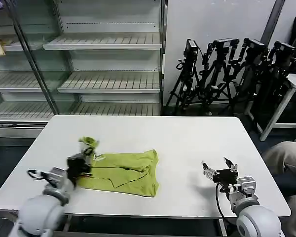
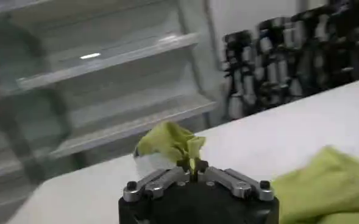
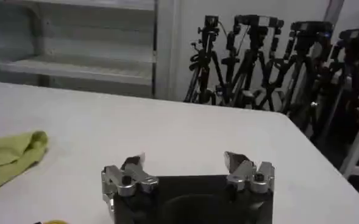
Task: Fold and organize the clothes.
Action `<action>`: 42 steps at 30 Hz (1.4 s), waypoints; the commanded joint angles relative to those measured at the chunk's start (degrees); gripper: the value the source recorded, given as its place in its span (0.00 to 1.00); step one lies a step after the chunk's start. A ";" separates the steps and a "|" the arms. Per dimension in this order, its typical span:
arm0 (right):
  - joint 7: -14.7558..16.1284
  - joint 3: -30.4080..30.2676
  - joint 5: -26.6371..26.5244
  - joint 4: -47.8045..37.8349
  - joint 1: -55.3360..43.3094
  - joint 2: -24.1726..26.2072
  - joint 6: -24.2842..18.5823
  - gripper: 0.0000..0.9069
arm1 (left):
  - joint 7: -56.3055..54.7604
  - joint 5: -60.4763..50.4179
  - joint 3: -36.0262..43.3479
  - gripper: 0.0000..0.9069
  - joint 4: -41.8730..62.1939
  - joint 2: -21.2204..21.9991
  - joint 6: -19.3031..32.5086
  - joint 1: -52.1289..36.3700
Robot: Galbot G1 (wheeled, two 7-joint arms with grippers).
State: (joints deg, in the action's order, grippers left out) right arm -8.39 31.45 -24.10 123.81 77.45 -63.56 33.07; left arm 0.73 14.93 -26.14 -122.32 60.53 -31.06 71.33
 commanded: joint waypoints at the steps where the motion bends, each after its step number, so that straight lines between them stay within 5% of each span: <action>1: 0.02 1.87 0.14 -0.14 0.46 -0.30 0.01 1.00 | 1.35 -7.44 18.27 0.01 -2.01 6.96 -0.09 -2.51; 25: 0.03 2.01 0.55 -0.25 0.78 -0.99 0.00 1.00 | -2.37 -5.53 21.09 0.02 5.01 8.95 -2.00 -7.63; 26: 0.05 2.02 0.55 -0.22 0.79 -1.01 -0.01 1.00 | -2.63 -4.72 21.08 0.11 5.23 8.92 -2.02 -7.73; 27: 0.02 2.00 0.56 -0.19 0.77 -1.05 -0.01 1.00 | -3.95 -4.43 21.22 1.00 5.44 8.98 -2.05 -7.76; 37: 0.08 1.30 0.55 -0.37 0.13 -1.11 0.03 1.00 | -8.86 7.75 19.96 1.00 1.31 10.13 2.80 -8.37; 42: 0.25 0.17 0.55 -0.58 -0.91 -1.40 0.03 1.00 | -12.45 9.04 11.63 1.00 -1.27 6.76 2.00 -7.80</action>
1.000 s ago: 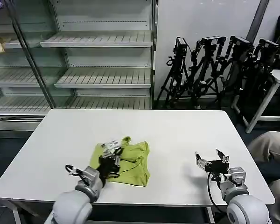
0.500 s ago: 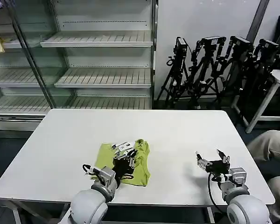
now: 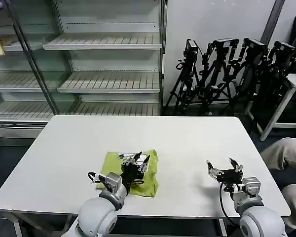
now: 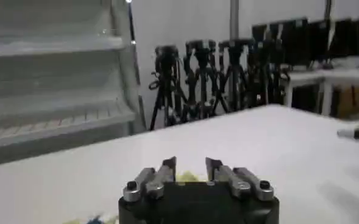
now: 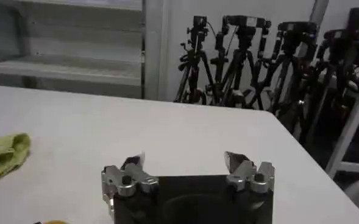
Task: Fold and organize the clothes.
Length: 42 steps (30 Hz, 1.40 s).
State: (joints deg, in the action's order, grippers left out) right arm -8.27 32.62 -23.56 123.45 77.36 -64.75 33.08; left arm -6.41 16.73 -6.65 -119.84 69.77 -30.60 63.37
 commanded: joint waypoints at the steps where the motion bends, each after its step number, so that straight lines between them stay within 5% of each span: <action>1: 0.22 -1.23 0.01 -0.27 -0.98 -0.22 0.02 1.00 | -6.84 7.30 -9.16 1.00 -3.80 -3.73 0.11 0.98; 6: 0.21 -2.35 0.21 -0.78 -2.15 -0.66 0.02 1.00 | -7.41 8.31 -16.24 1.00 -0.13 -7.57 -1.56 7.35; 27: 0.20 -2.69 1.62 -0.23 -1.53 -0.79 0.01 1.00 | -2.64 20.48 -17.76 1.00 8.64 -3.56 -2.51 7.50; 28: 0.21 -2.62 1.62 -0.23 -1.49 -0.74 0.01 1.00 | -2.51 20.38 -17.46 0.91 8.70 -3.49 -2.52 7.40; 29: 0.22 -2.51 1.60 -0.22 -1.45 -0.64 0.02 1.00 | -2.51 20.23 -17.27 0.27 8.76 -3.47 -2.52 7.37; 31: 0.23 -2.37 1.57 -0.21 -1.47 -0.52 0.02 1.00 | -2.51 19.15 -16.79 0.02 9.22 -3.20 -2.53 7.33; 42: 0.23 -2.36 1.56 -0.15 -1.31 -0.57 0.00 1.00 | -1.65 18.54 -16.28 0.02 8.96 -2.35 -2.51 7.89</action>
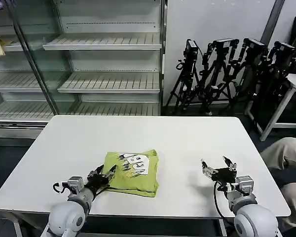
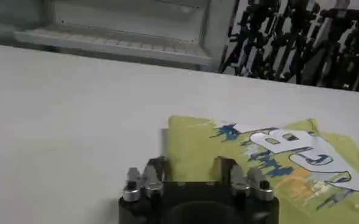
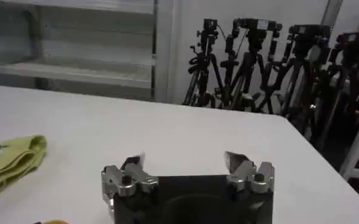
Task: Fold and organize the clothes.
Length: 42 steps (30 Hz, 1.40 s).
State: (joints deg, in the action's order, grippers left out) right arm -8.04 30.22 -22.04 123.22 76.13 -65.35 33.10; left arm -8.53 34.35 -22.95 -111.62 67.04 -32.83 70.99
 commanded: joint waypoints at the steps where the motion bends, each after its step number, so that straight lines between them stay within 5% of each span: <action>1: 0.00 0.06 0.04 0.10 -0.06 0.04 -0.01 1.00 | 0.53 0.80 0.06 0.02 0.69 0.46 -0.28 0.30; 10: -0.04 0.14 0.06 0.75 0.30 0.10 0.01 1.00 | 2.53 -3.84 -0.32 0.01 1.23 0.21 -0.22 -0.10; 15: -0.08 -0.73 0.03 1.04 -0.23 0.04 0.04 1.00 | 3.42 -7.39 -4.80 0.01 0.90 -3.62 -0.15 -0.03; 26: -0.01 -2.99 0.50 1.02 -1.08 -0.54 0.02 1.00 | 12.62 -8.55 -33.99 0.01 7.50 -31.24 2.41 6.26; 29: 0.03 -3.09 0.76 1.01 -0.94 -0.66 0.01 1.00 | 14.01 -8.49 -38.06 0.01 7.31 -34.45 2.74 8.24; 35: -0.04 -2.58 1.06 1.28 -0.55 -0.60 0.03 1.00 | 13.74 -8.76 -34.73 0.01 -3.61 -31.09 0.05 7.13; 42: 0.00 -0.62 1.13 1.71 0.91 -0.57 0.02 1.00 | 13.15 -16.70 -12.76 0.02 -19.38 -18.52 -0.27 5.82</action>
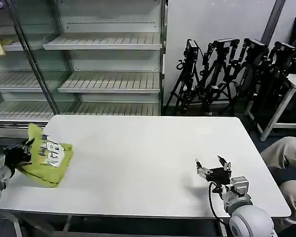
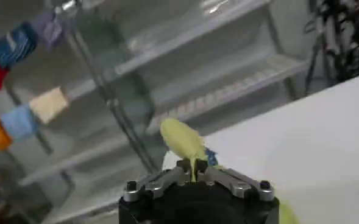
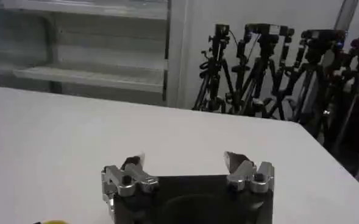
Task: Fold and organize the clothes.
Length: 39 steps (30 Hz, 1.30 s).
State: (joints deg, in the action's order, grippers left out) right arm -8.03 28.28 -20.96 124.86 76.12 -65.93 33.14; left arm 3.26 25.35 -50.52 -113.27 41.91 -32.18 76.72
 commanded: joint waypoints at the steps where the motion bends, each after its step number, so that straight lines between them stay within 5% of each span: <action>1: -0.03 1.44 0.09 0.00 1.06 -0.05 -0.01 1.00 | 0.60 -9.34 17.81 0.02 -18.78 8.95 -0.90 -0.02; 7: -0.05 2.02 0.49 0.09 1.49 -0.02 0.01 1.00 | -4.51 -14.19 39.85 0.02 -23.16 20.25 -0.91 0.41; 14: 0.23 3.56 0.60 0.48 0.97 0.82 0.01 1.00 | -12.17 -16.10 46.50 0.02 -13.07 30.25 -0.93 -9.00; 18: -0.69 2.94 1.10 0.97 -0.73 1.23 -1.02 1.00 | -18.31 -12.04 47.94 0.02 -8.87 32.60 -1.03 -13.52; 23: 2.23 0.75 3.95 0.68 -5.35 1.16 -2.08 1.00 | -20.66 -9.39 48.69 0.02 -5.18 34.62 -1.06 -16.49; 33: 2.56 -1.56 4.42 -1.30 -8.81 0.61 -6.08 1.00 | -21.18 -9.57 52.46 0.02 -5.51 37.81 -1.02 -13.82; 34: 2.42 -1.56 4.40 -1.44 -8.86 0.55 -6.11 1.00 | -21.25 -9.72 52.86 0.09 -5.25 38.32 -1.02 -13.89; 35: 2.41 -1.51 4.40 -1.58 -8.89 0.48 -6.17 1.00 | -21.16 -9.69 53.10 1.00 -4.97 38.98 -0.99 -14.04; 39: 2.33 -1.23 4.41 -1.76 -8.85 0.61 -6.05 1.00 | -21.69 -8.09 52.75 1.00 -4.96 41.15 -0.93 -15.51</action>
State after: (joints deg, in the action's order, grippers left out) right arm -6.15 27.92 -17.32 124.05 69.47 -65.34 29.06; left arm -15.95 15.67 -0.96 -119.75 77.27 -33.18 63.53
